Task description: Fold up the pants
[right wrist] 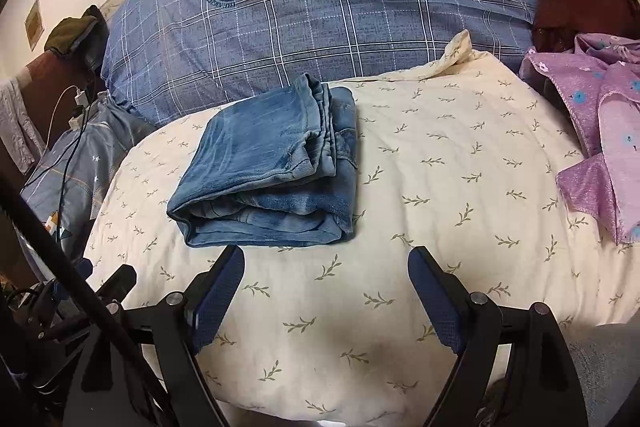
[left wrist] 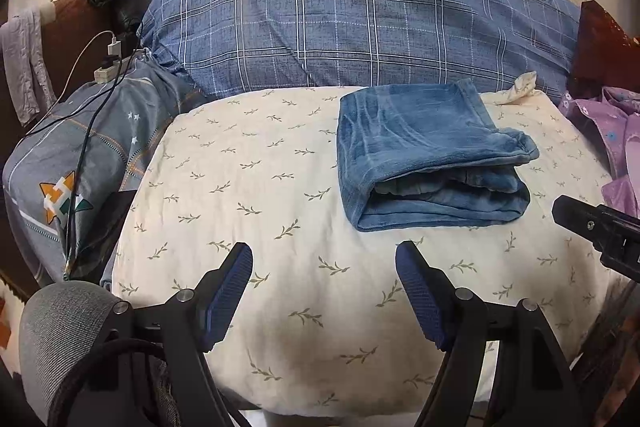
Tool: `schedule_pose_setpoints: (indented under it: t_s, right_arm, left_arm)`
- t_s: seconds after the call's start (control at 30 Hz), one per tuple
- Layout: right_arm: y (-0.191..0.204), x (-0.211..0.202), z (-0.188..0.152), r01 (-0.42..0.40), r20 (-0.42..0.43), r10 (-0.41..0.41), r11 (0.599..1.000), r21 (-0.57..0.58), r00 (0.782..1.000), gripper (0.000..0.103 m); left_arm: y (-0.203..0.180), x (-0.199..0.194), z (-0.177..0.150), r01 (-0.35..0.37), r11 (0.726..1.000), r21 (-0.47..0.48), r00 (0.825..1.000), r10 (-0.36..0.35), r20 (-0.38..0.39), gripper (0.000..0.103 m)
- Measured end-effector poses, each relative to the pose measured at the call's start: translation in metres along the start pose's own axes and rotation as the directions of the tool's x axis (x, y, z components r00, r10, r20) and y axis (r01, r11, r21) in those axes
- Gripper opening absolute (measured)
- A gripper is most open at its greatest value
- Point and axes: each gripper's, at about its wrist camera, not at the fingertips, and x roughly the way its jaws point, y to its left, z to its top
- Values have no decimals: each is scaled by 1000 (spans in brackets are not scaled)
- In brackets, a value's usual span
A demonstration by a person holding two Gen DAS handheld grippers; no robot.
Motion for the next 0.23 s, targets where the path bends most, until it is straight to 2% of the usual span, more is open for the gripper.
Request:
schedule_pose_setpoints:
  t_s: [0.17, 0.23]
  right_arm:
    - [-1, 1, -1, 3, -5, -3, 1000, 1, 1000, 85]
    - [-2, 1, -1, 1, -9, -1, 1000, 10, 1000, 85]
  left_arm:
    - [1, -1, 0, 6, 1000, 2, 1000, -6, 4, 74]
    - [6, 0, 2, 20, 1000, -25, 1000, -20, -2, 74]
